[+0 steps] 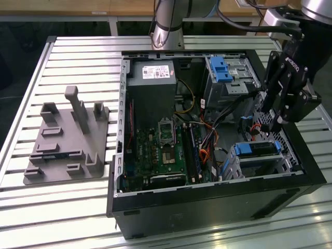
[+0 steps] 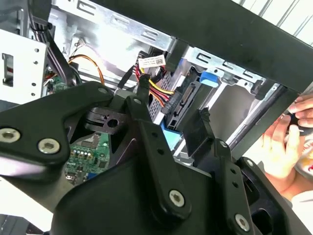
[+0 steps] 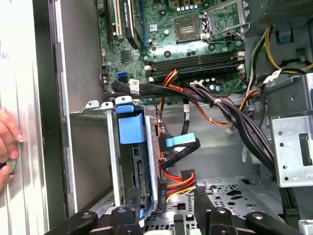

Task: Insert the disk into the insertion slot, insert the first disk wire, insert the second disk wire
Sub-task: 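Insert the first disk wire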

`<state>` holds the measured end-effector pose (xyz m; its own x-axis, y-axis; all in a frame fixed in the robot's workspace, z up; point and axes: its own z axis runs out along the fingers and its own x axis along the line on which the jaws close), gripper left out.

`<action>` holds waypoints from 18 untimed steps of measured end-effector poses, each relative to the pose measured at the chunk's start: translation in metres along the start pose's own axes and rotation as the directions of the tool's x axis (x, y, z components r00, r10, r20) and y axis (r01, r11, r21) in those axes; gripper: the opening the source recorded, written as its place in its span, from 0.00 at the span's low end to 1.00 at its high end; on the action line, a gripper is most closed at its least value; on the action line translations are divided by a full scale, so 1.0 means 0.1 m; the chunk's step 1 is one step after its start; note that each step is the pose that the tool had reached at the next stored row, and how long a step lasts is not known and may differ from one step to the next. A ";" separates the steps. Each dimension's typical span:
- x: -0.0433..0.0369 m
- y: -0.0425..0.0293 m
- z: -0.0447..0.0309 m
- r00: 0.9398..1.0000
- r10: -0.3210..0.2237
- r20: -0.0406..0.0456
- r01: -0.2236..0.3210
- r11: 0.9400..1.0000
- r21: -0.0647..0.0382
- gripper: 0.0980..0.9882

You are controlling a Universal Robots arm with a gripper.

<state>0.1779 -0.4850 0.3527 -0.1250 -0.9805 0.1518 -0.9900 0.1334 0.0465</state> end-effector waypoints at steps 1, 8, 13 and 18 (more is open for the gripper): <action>-0.022 0.002 0.007 1.000 0.000 -0.007 0.000 1.000 0.001 0.52; -0.039 0.002 0.047 0.999 -0.005 -0.037 0.005 1.000 0.000 0.42; -0.044 -0.003 0.065 0.999 -0.023 -0.040 0.023 1.000 -0.002 0.42; -0.063 -0.004 0.074 0.999 -0.030 -0.041 0.030 1.000 -0.001 0.32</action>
<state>0.1786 -0.4799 0.3444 -0.0922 -0.9772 0.1910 -0.9932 0.1039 0.0522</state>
